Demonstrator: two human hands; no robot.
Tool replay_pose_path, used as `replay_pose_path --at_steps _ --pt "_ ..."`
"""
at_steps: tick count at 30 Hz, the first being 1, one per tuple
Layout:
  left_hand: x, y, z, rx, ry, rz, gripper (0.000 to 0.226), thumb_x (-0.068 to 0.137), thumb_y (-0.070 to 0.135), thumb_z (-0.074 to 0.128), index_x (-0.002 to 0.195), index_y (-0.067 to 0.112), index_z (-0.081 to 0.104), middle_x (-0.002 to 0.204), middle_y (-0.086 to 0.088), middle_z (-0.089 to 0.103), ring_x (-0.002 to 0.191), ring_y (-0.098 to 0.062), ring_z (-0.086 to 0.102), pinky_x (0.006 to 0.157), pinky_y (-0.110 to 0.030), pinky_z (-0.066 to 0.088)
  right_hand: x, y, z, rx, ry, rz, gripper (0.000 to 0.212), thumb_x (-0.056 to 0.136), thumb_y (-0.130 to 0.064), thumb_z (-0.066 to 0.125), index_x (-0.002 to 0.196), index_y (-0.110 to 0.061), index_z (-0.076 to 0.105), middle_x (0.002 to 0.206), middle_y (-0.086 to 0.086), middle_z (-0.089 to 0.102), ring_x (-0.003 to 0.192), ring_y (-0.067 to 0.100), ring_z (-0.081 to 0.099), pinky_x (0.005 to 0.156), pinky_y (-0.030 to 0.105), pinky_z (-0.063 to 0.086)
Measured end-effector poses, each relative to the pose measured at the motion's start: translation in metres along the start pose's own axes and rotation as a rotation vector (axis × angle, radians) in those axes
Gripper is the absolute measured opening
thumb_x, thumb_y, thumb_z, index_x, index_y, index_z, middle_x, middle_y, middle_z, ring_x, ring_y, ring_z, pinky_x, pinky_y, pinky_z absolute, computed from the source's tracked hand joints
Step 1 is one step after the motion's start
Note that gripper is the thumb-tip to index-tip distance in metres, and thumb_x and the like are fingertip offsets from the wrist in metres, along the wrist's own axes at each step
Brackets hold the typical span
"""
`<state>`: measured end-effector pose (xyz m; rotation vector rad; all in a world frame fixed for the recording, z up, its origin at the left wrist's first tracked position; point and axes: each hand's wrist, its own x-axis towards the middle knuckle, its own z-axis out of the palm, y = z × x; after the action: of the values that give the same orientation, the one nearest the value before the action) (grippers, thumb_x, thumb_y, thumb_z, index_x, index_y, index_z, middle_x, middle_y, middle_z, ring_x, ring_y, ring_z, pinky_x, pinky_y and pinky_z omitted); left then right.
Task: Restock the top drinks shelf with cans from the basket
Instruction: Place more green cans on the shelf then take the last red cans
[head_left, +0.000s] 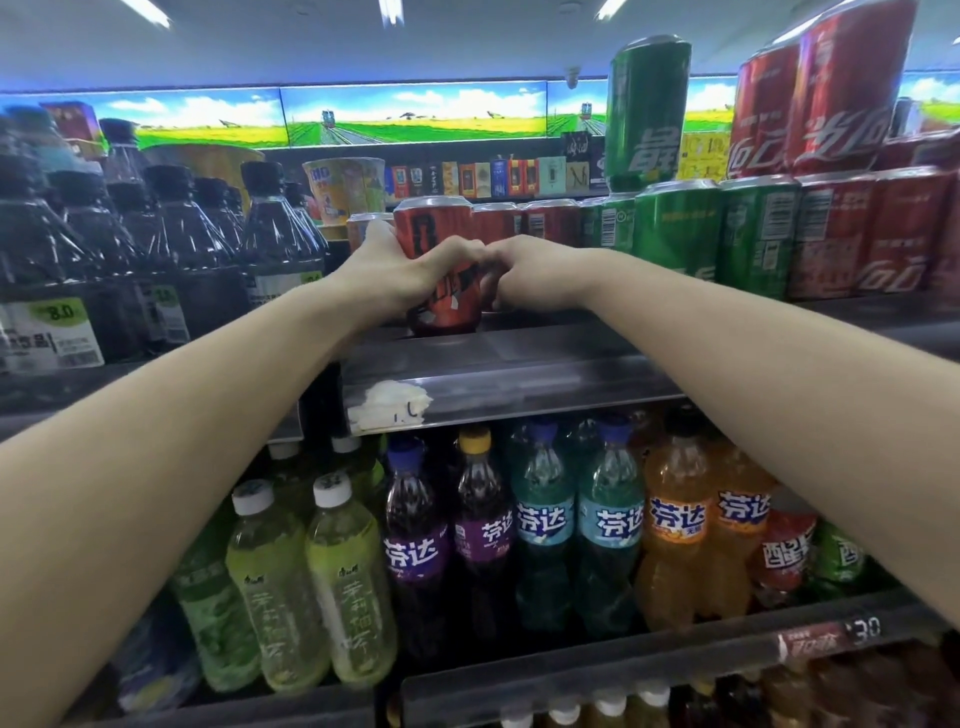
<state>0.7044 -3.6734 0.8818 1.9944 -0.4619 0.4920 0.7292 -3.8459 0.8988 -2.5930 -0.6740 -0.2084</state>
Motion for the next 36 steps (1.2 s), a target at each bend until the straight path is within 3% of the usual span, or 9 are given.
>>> replay_pose_path --at_steps 6,9,13,17,22,26,29,32,36 --pt "-0.009 0.009 -0.006 0.112 -0.107 -0.092 0.014 0.094 0.031 0.073 0.097 0.024 0.061 0.079 0.0 0.066 0.069 -0.018 0.061 0.065 -0.029 0.052 -0.022 0.003 -0.021 0.38 0.197 -0.014 0.033 0.094 0.009 0.048 0.121 -0.007 0.059 0.114 0.019 0.066 0.102 0.029 0.071 0.081 0.037 0.064" --pt "-0.009 0.018 0.001 0.094 -0.102 -0.076 0.023 0.089 0.033 0.081 0.105 0.031 0.065 0.088 0.008 0.075 0.071 -0.008 0.07 0.068 -0.023 0.059 -0.035 0.006 -0.031 0.486 0.237 -0.016 0.04 0.09 0.011 0.051 0.125 -0.008 0.056 0.116 0.018 0.063 0.099 0.028 0.071 0.076 0.033 0.064" --pt "-0.004 0.031 0.018 0.199 -0.146 -0.042 0.02 0.087 0.04 0.082 0.096 0.034 0.066 0.077 0.014 0.076 0.068 0.0 0.071 0.071 -0.02 0.057 -0.051 0.006 -0.033 0.293 0.303 0.013 0.046 0.084 -0.008 0.059 0.129 -0.014 0.053 0.114 0.01 0.063 0.097 0.024 0.067 0.078 0.035 0.061" --pt "0.007 0.037 0.029 0.526 -0.105 -0.019 0.039 0.082 0.07 0.072 0.101 0.036 0.069 0.09 0.01 0.074 0.082 -0.008 0.067 0.07 -0.027 0.049 -0.066 0.006 -0.03 0.064 0.623 -0.084 0.029 0.09 -0.013 0.058 0.119 -0.012 0.054 0.104 0.004 0.057 0.099 0.021 0.055 0.071 0.025 0.042" --pt "0.014 0.033 0.036 0.256 -0.207 -0.118 0.033 0.086 0.042 0.082 0.094 0.011 0.074 0.089 -0.008 0.079 0.089 -0.022 0.078 0.087 -0.038 0.064 -0.076 0.006 -0.023 -0.036 0.393 -0.109 0.027 0.092 -0.008 0.052 0.112 -0.015 0.069 0.089 -0.009 0.061 0.097 0.017 0.06 0.073 0.025 0.045" --pt "0.013 0.025 0.035 0.192 -0.236 -0.169 0.036 0.09 0.006 0.078 0.121 -0.005 0.064 0.118 -0.016 0.073 0.111 -0.025 0.073 0.096 -0.034 0.06 -0.069 0.015 -0.012 -0.205 0.239 -0.074 0.039 0.094 -0.014 0.048 0.127 -0.02 0.069 0.126 0.002 0.067 0.116 0.025 0.059 0.097 0.034 0.048" --pt "0.011 0.024 0.034 0.283 -0.21 -0.188 0.058 0.091 0.007 0.076 0.143 0.004 0.051 0.128 -0.01 0.067 0.113 -0.02 0.07 0.093 -0.031 0.06 -0.061 0.02 -0.011 -0.225 0.204 0.013 0.044 0.095 -0.02 0.048 0.136 -0.021 0.064 0.143 0.006 0.06 0.129 0.028 0.054 0.107 0.037 0.046" --pt "0.005 0.029 0.03 0.445 -0.175 -0.128 0.057 0.091 0.014 0.075 0.142 0.006 0.051 0.123 -0.009 0.07 0.11 -0.023 0.07 0.103 -0.044 0.056 -0.057 0.02 -0.016 -0.204 0.175 0.092 0.043 0.097 -0.02 0.047 0.137 -0.018 0.064 0.145 0.008 0.058 0.13 0.03 0.054 0.106 0.033 0.045" --pt "-0.008 0.039 0.027 0.545 -0.132 -0.079 0.048 0.093 0.019 0.073 0.137 0.012 0.055 0.115 -0.002 0.073 0.11 -0.022 0.067 0.103 -0.042 0.054 -0.051 0.016 -0.017 -0.206 0.15 0.134 0.044 0.097 -0.021 0.044 0.136 -0.012 0.061 0.142 0.01 0.059 0.128 0.029 0.056 0.108 0.04 0.047"
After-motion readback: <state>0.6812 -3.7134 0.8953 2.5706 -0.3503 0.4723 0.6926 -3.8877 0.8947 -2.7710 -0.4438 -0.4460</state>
